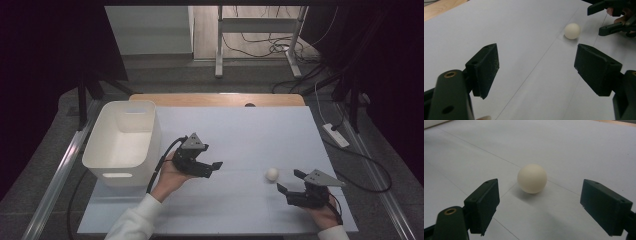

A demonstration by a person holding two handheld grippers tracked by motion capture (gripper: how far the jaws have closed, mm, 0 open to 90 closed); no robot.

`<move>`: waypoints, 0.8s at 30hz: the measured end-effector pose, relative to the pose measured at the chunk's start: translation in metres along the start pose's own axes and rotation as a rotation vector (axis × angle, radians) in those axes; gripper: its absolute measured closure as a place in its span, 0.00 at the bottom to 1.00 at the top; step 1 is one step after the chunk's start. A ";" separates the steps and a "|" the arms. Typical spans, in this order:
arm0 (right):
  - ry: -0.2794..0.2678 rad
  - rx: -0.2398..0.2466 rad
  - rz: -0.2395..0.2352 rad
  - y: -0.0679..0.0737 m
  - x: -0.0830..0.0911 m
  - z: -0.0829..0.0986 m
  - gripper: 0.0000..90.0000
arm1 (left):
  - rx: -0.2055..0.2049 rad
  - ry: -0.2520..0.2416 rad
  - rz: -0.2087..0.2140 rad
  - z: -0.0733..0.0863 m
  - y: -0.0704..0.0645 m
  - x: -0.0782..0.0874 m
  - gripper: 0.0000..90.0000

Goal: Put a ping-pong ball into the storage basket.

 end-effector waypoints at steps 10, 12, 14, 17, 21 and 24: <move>0.000 0.002 0.002 0.000 0.000 0.000 0.18 | -0.010 0.000 0.018 0.000 -0.003 -0.011 0.23; -0.001 0.001 0.000 0.000 0.000 0.000 0.18 | -0.009 -0.004 0.025 -0.001 -0.004 -0.013 0.24; 0.000 0.002 0.000 0.000 0.000 0.000 0.18 | -0.014 -0.006 0.027 -0.002 -0.004 -0.015 0.24; 0.000 0.002 -0.001 0.000 0.000 0.000 0.18 | -0.018 -0.003 0.032 -0.003 -0.005 -0.018 0.24; -0.001 0.002 -0.001 0.000 0.000 0.000 0.18 | -0.019 -0.001 0.037 -0.002 -0.005 -0.021 0.24; -0.001 0.003 -0.002 0.000 0.000 0.000 0.18 | -0.021 -0.001 0.039 -0.002 -0.005 -0.022 0.24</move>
Point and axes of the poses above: each handheld gripper's, and its own axes: x roughly backward along the jaws, z roughly out of its underside, y roughly to its left, the point moved 1 cm from there along -x, roughly forward along the jaws, and after that the axes turned 13 degrees about -x, right-handed, at the moved point
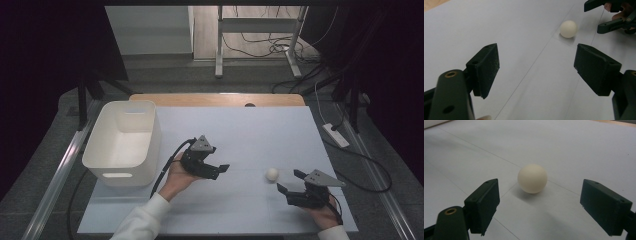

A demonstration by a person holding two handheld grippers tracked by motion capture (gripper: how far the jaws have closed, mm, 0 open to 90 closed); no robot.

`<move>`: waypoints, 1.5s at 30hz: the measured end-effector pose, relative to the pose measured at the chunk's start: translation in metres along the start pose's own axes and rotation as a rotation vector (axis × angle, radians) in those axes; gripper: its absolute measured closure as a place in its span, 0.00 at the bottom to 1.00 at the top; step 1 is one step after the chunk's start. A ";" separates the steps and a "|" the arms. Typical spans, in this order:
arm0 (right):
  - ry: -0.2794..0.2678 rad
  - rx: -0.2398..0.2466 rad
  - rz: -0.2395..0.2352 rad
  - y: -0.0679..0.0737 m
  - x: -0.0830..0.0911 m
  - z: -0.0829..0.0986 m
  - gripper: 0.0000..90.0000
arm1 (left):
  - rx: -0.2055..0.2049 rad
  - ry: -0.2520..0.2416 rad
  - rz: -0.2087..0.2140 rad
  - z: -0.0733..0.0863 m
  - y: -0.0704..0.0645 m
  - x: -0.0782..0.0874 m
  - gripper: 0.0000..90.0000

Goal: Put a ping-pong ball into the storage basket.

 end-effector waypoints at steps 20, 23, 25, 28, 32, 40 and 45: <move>0.002 -0.001 -0.002 0.000 0.000 0.000 0.18 | -0.005 0.009 0.007 0.000 -0.001 -0.009 0.24; 0.005 0.002 0.000 0.000 0.000 0.000 0.18 | -0.008 0.011 0.006 -0.001 -0.001 -0.008 0.24; 0.005 0.002 -0.001 0.001 0.000 0.000 0.18 | -0.010 0.013 0.006 -0.001 -0.001 -0.009 0.25; 0.005 0.002 -0.001 0.000 0.000 0.000 0.18 | -0.008 0.013 0.007 -0.001 -0.001 -0.009 0.24; 0.006 0.002 0.000 0.001 0.000 0.000 0.18 | -0.008 0.014 0.008 -0.001 -0.001 -0.011 0.24; 0.010 0.004 0.002 0.000 0.000 0.000 0.18 | -0.010 0.016 0.009 -0.002 -0.001 -0.012 0.25; 0.009 0.003 0.001 0.000 -0.001 0.000 0.18 | -0.012 0.018 0.006 -0.002 -0.001 -0.012 0.25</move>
Point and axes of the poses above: each handheld gripper's, and its own axes: x roughly backward along the jaws, z roughly out of its underside, y roughly to its left, the point moved 1 cm from there along -x, roughly forward along the jaws, and after that the axes turned 13 degrees about -x, right-handed, at the moved point
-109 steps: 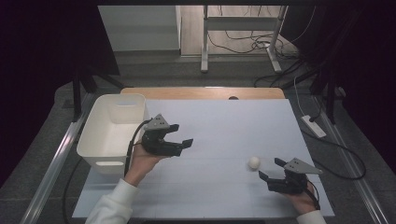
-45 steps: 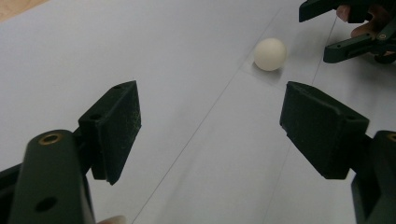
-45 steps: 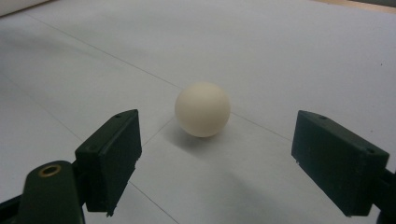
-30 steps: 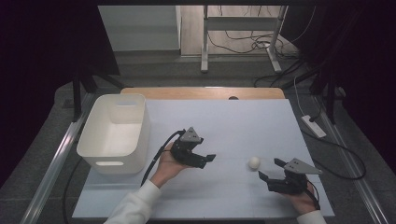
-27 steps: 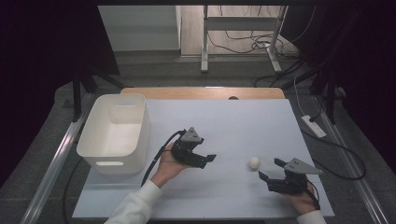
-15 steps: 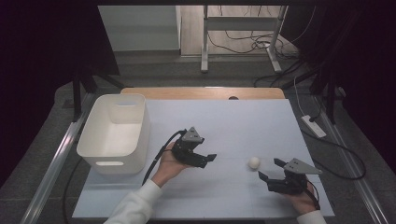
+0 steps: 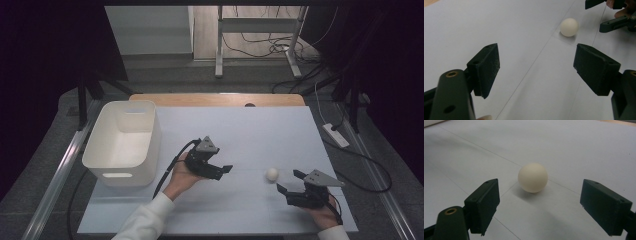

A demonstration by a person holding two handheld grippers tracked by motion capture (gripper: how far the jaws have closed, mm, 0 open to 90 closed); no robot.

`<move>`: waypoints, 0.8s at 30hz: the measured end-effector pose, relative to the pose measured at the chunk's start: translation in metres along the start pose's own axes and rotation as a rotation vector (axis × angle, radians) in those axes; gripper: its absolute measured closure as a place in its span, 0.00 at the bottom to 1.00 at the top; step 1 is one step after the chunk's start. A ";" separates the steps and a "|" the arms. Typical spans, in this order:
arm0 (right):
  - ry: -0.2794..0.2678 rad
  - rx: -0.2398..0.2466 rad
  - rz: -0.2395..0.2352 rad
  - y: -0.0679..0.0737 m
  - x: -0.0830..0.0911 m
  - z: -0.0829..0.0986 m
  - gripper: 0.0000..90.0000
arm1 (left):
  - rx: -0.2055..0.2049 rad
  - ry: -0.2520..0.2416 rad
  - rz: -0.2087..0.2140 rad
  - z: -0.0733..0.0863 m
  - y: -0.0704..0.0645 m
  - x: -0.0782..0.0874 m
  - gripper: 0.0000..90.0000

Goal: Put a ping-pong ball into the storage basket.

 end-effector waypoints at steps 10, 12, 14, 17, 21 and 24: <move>0.002 0.002 0.002 0.000 -0.001 0.000 0.18 | 0.005 0.011 0.000 0.001 0.001 -0.002 0.24; 0.003 0.001 0.002 0.000 -0.001 0.001 0.18 | 0.004 0.014 0.001 0.002 0.001 -0.003 0.24; 0.004 0.003 0.001 0.000 -0.001 0.001 0.18 | 0.002 0.020 0.002 0.002 0.001 -0.004 0.23; 0.005 0.003 0.000 0.000 -0.001 0.001 0.18 | 0.000 0.019 0.002 0.002 0.001 -0.004 0.23; 0.005 0.003 -0.001 0.000 -0.001 0.001 0.18 | 0.003 0.012 -0.001 0.002 0.001 -0.003 0.24; 0.005 0.003 -0.001 0.000 -0.001 0.001 0.18 | 0.003 0.013 -0.002 0.002 0.002 -0.004 0.24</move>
Point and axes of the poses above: each handheld gripper's, and its own axes: x roughly backward along the jaws, z roughly out of its underside, y roughly to its left, the point moved 1 cm from there along -x, roughly forward along the jaws, and after that the axes turned 13 degrees about -x, right-handed, at the moved point
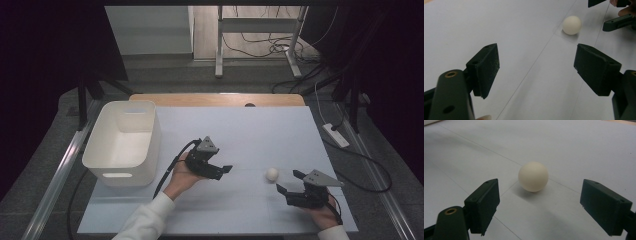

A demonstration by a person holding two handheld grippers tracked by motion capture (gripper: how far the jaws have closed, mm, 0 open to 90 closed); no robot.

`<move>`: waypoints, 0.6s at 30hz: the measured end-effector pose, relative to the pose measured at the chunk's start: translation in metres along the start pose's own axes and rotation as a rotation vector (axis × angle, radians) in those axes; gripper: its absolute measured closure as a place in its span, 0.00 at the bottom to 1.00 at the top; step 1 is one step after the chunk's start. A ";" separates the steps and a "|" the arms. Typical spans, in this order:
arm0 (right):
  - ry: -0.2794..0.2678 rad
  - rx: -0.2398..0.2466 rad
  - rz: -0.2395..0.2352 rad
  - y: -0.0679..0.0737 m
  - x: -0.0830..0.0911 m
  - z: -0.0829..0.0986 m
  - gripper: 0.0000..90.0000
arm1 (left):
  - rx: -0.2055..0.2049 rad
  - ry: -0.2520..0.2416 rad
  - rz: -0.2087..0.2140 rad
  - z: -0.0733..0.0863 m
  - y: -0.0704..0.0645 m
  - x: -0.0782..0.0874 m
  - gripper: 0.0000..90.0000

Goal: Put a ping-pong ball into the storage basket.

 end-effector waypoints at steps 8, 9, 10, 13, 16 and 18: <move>-0.001 0.001 -0.001 0.000 0.000 0.000 0.18 | 0.002 0.000 0.001 0.000 0.001 -0.002 0.24; -0.002 0.001 -0.001 0.000 0.000 0.000 0.18 | 0.003 0.000 0.002 0.000 0.001 -0.003 0.24; -0.002 0.001 -0.001 0.000 0.000 0.000 0.18 | 0.004 0.000 0.003 -0.001 0.002 -0.003 0.24; -0.002 0.000 -0.001 0.000 0.000 0.000 0.18 | 0.007 -0.001 0.007 -0.001 0.002 -0.005 0.24; -0.002 -0.001 -0.001 0.000 0.000 0.000 0.18 | 0.006 -0.001 0.010 -0.002 0.002 -0.006 0.24; -0.002 0.000 -0.001 0.000 0.000 0.000 0.18 | 0.005 -0.002 0.010 -0.002 0.002 -0.006 0.24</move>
Point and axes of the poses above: each handheld gripper's, and its own axes: x roughly backward along the jaws, z roughly out of its underside, y roughly to its left, the point moved 1 cm from there along -x, roughly forward along the jaws, and after that the axes turned 13 degrees about -x, right-handed, at the moved point
